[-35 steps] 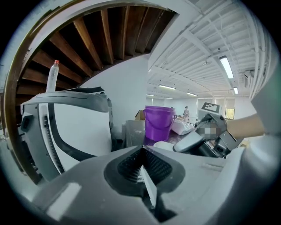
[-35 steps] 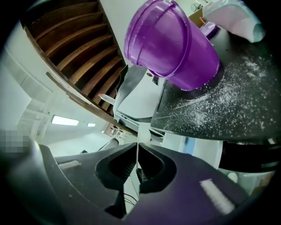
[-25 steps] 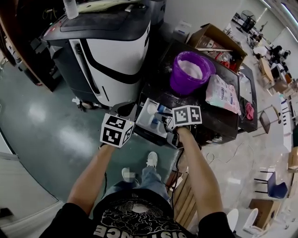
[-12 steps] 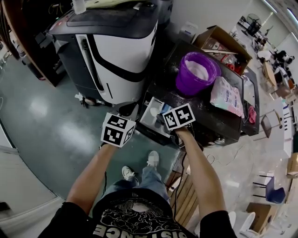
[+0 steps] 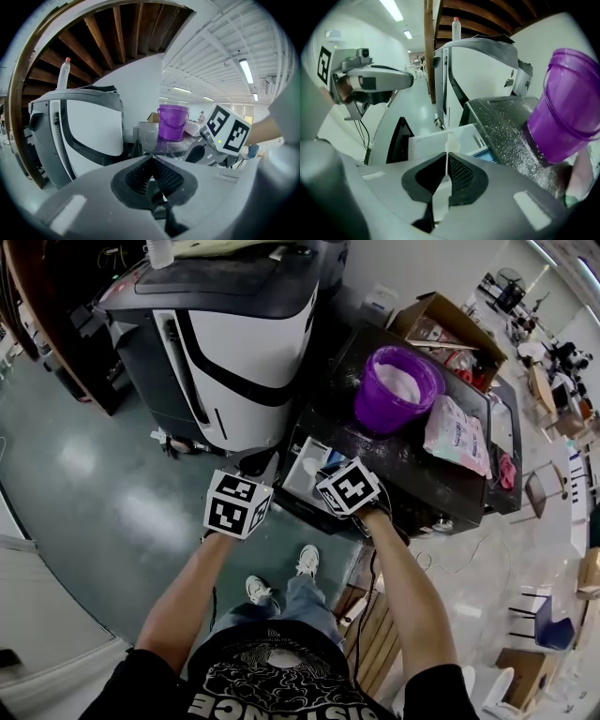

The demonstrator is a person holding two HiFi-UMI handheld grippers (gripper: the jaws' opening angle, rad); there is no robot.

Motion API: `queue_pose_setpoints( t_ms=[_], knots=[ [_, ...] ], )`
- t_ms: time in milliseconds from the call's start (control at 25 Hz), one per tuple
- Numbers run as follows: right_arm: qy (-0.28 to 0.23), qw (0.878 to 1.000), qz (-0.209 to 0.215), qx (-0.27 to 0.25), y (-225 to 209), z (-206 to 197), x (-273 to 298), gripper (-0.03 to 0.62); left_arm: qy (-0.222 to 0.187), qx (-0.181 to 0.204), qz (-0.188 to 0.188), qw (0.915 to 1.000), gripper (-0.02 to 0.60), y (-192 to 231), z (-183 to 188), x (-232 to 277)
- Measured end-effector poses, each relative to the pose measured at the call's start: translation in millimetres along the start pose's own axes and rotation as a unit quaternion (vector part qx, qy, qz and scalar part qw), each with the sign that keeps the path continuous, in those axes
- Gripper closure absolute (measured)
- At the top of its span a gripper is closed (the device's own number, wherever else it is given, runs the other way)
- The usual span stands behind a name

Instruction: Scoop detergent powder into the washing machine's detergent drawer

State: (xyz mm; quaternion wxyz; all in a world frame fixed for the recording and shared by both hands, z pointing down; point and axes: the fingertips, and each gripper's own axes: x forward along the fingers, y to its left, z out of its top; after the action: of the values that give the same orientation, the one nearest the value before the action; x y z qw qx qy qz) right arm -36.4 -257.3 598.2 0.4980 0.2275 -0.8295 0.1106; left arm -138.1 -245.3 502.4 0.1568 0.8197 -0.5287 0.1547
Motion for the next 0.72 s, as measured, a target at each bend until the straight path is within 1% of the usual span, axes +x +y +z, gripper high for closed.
queue_pose_setpoints(
  t_ms=[160,320,440,560,640,720],
  knots=[
    [0.004,0.996,-0.024,-0.087,4.2,3.4,0.1,0.557,0.002,0.000,-0.001,1.0000,0.580,0.2,-1.1,0.7],
    [0.013,0.983,-0.054,-0.174,6.6,2.9,1.7,0.557,0.001,-0.001,0.000,1.0000,0.580,2.6,-1.8,0.9],
    [0.016,0.970,-0.079,-0.230,5.4,2.0,1.2,0.557,0.000,-0.001,-0.001,1.0000,0.580,3.0,-0.9,2.3],
    [0.006,0.957,-0.107,-0.270,3.4,4.6,-2.2,0.557,0.002,-0.003,-0.002,1.0000,0.580,1.9,-2.0,2.1],
    [0.001,0.945,-0.127,-0.302,2.5,6.3,-5.1,0.557,0.003,-0.003,-0.002,1.0000,0.580,1.7,-2.7,1.8],
    [0.002,0.930,-0.146,-0.338,1.8,7.6,-6.7,0.557,0.003,-0.004,-0.002,1.0000,0.580,2.0,-2.8,2.1]
  ],
)
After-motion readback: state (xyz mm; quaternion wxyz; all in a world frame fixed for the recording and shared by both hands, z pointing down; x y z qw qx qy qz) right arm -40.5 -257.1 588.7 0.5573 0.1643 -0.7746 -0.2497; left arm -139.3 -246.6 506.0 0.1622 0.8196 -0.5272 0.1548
